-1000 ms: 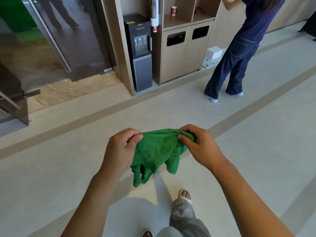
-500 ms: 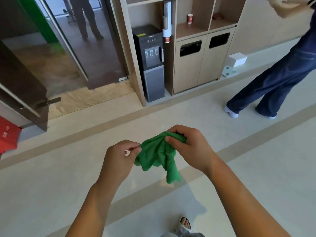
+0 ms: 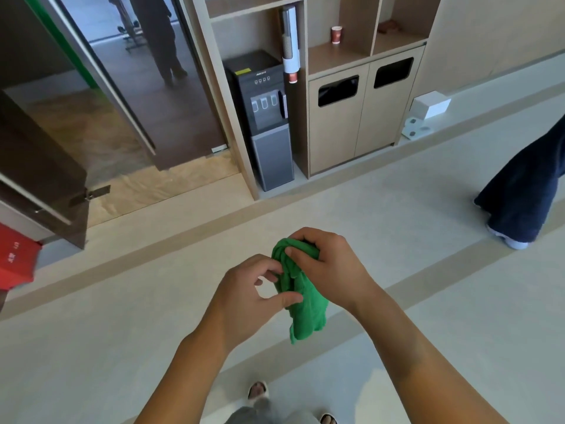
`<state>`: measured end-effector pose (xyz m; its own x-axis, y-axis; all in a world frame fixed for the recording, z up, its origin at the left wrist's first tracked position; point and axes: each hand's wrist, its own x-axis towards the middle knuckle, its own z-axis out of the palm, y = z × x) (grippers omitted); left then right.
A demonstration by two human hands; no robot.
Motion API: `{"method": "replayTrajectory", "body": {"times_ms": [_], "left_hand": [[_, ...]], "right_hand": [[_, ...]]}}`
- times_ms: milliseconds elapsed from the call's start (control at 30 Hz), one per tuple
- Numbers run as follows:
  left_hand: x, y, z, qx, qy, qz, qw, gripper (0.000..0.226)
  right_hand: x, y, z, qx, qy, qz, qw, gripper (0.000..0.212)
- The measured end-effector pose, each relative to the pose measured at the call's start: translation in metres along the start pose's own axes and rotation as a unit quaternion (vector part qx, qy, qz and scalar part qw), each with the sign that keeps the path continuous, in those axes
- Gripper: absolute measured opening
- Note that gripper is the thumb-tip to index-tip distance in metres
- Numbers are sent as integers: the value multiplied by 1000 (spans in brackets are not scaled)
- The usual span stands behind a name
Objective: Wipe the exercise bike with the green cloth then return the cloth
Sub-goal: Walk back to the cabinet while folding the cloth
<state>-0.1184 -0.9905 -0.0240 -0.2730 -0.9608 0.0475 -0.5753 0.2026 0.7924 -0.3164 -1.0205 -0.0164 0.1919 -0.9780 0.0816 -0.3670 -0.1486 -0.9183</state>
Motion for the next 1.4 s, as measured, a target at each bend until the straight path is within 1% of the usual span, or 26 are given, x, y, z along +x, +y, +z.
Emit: {"method": "replayTrajectory", "body": {"times_ms": [100, 167, 333, 467, 700, 800, 867, 967, 1167, 1300, 1400], "left_hand": [[25, -8, 5, 31, 15, 8, 999, 46], [43, -17, 7, 46, 27, 12, 999, 45], [98, -46, -2, 74, 66, 46, 994, 21], [157, -68, -32, 65, 44, 49, 996, 15], [247, -99, -99, 19, 20, 80, 996, 14], [277, -115, -123, -5, 27, 87, 996, 20], [294, -127, -138, -17, 34, 84, 996, 23], [316, -144, -155, -30, 48, 64, 996, 20], [360, -165, -173, -32, 81, 59, 994, 17], [397, -173, -178, -14, 113, 57, 992, 21], [432, -174, -175, 4, 112, 59, 992, 26]], "right_hand": [[18, 8, -7, 2, 7, 5, 1000, 16], [31, 12, -8, 3, 11, 14, 1000, 18], [79, 19, -5, 14, 28, 21, 999, 23], [131, 19, 0, 9, 54, 37, 998, 21], [237, -5, 14, -11, 87, 35, 996, 20], [275, -12, 25, -8, 100, 31, 994, 21], [297, -14, 32, -5, 93, 30, 995, 21], [325, -14, 37, -5, 85, 33, 996, 20], [381, -3, 35, 19, 85, 20, 996, 16], [418, 16, 19, 19, 86, 18, 996, 18], [450, 31, 0, 24, 72, 18, 997, 22]]}}
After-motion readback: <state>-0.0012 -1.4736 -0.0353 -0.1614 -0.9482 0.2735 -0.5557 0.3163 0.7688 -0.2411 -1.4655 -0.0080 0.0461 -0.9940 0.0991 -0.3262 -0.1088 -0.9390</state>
